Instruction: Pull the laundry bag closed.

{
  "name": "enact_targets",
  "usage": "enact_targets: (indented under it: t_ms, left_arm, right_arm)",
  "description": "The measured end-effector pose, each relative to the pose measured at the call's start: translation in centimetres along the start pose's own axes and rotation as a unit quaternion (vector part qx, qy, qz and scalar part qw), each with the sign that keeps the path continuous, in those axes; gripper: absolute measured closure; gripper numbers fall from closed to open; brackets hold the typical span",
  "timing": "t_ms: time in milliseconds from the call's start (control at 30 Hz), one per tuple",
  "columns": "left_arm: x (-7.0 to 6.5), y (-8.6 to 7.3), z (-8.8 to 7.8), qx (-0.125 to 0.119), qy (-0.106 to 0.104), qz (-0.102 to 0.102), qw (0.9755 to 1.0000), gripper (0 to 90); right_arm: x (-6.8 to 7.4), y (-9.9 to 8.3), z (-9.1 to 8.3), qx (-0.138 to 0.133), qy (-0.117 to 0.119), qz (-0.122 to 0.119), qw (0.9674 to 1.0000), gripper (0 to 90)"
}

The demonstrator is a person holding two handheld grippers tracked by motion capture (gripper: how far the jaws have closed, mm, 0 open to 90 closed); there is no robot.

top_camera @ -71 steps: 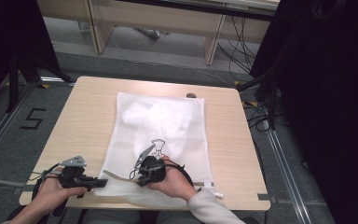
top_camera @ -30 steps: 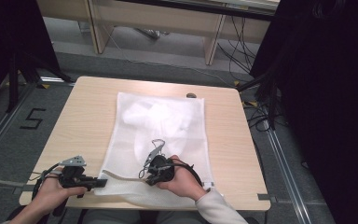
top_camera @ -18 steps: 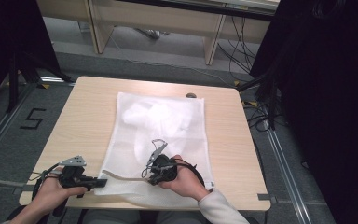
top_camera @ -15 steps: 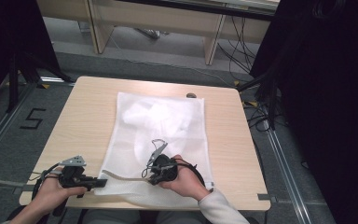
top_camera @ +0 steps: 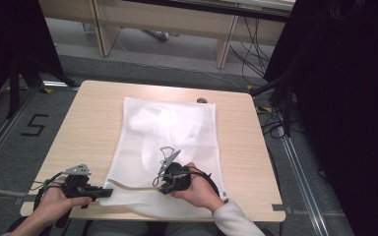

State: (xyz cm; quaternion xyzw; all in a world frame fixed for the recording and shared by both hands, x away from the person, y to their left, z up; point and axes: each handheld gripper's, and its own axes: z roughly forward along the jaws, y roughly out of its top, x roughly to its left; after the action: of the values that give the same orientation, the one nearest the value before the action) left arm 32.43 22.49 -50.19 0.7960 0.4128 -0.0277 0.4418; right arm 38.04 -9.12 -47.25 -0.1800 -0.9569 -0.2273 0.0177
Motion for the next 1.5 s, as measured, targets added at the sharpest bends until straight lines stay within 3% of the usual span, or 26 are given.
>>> enact_targets:
  t_ms: [467, 533, 633, 933, 1500]
  left_arm:
    - [0.0, 0.0, 0.0, -0.002, 0.000, -0.001, 1.0000, 85.7]
    - [-0.1, -0.1, 0.1, -0.013, 0.004, -0.003, 0.9999, 85.6]
    - [0.0, 0.0, 0.0, -0.001, 0.000, -0.001, 1.0000, 85.6]
    - [0.0, 0.0, 0.0, 0.000, 0.003, 0.000, 1.0000, 85.7]
    - [0.0, 0.0, 0.0, 0.002, 0.003, 0.004, 1.0000, 85.7]
  right_arm:
    - [-0.3, -0.5, -0.6, -0.003, -0.002, 0.003, 1.0000, 82.2]
    - [-0.3, -0.6, -0.7, -0.005, 0.002, 0.002, 1.0000, 82.2]
    - [-0.3, -0.6, -0.8, -0.005, 0.002, 0.002, 1.0000, 82.2]
    - [-0.6, -1.2, -1.4, -0.004, -0.004, 0.015, 0.9999, 82.3]
    - [-0.8, -1.7, -1.7, -0.001, -0.001, 0.013, 0.9999, 82.2]
